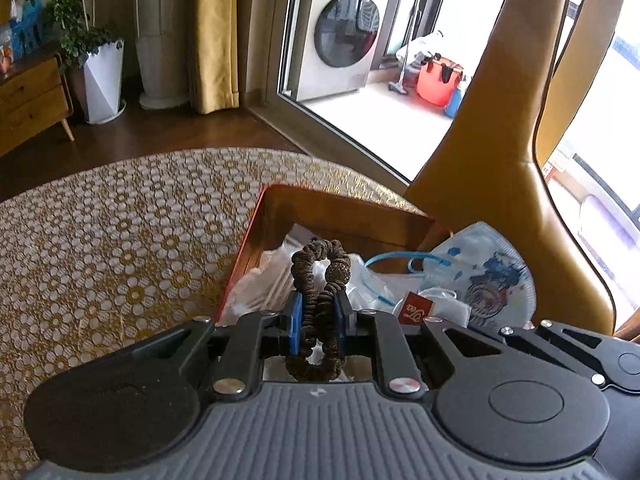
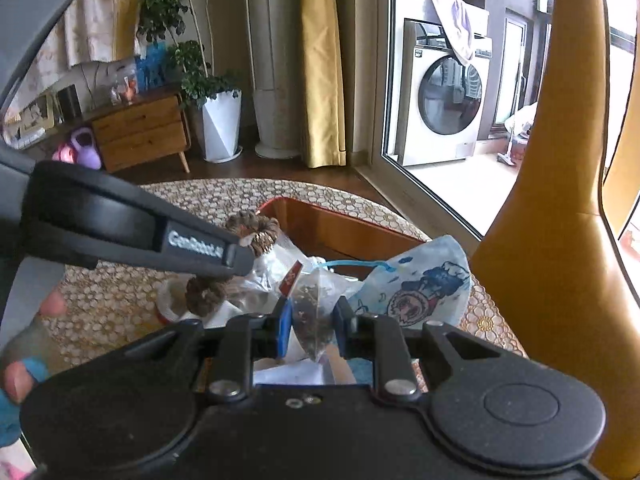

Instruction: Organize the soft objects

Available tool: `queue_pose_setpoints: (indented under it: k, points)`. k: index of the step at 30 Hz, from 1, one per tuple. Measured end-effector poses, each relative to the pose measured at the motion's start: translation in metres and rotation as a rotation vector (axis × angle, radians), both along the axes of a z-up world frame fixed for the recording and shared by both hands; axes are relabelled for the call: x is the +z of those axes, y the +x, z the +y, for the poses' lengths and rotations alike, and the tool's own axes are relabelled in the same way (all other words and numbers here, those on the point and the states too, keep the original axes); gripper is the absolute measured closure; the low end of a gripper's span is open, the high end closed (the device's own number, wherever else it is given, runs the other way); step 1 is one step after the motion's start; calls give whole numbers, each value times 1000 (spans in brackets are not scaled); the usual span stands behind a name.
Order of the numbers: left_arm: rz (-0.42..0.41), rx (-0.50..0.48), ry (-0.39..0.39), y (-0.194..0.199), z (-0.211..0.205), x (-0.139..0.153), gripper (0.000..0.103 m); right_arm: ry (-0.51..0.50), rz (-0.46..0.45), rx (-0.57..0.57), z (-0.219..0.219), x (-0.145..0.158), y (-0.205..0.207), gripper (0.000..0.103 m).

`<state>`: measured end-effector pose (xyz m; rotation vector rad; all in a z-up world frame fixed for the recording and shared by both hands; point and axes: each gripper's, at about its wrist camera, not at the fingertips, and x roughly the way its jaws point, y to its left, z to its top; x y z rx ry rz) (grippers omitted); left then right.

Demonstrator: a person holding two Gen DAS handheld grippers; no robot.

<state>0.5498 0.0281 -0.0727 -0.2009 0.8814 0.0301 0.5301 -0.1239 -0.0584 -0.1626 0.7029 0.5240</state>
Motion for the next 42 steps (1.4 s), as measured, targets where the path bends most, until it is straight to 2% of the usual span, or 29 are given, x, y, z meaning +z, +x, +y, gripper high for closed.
queue_pose_setpoints:
  k: [11,18,20,21,22,24,28,29,30,34,36,37,39,42]
  points:
    - [41,12,2,4,0,-19,87,-24,-13,9,4,-6,2,81]
    - [42,27,-25,1,2,-14,82,-16,-26,22,2,-2,2,80]
    - [41,37,-48,-1,5,-11,76,-23,-42,26,2,1,-1,79]
    - [38,39,-56,-2,6,-10,69,-24,-45,28,2,2,-2,78]
    - [30,42,-65,-4,6,-7,54,-28,-49,28,2,4,-3,77]
    - [8,43,-73,-7,6,-1,36,-21,-57,33,0,5,-5,70]
    - [-13,49,-77,-15,7,12,36,-9,-62,32,-5,10,-10,63]
    - [-20,49,-69,-19,7,16,36,-6,-63,28,-6,12,-12,60]
    - [-27,47,-57,-22,6,20,36,-2,-66,25,-8,15,-14,51]
    - [-53,43,-23,-39,4,38,36,31,-83,13,-17,30,-24,42]
    - [-63,38,-20,-49,3,47,36,50,-83,4,-23,38,-30,24]
    - [-69,35,-15,-55,3,51,36,56,-92,1,-26,41,-35,21]
    - [-79,30,-4,-67,1,59,36,56,-114,-3,-31,49,-45,16]
    - [-89,22,6,-83,0,68,36,68,-105,-10,-39,56,-57,14]
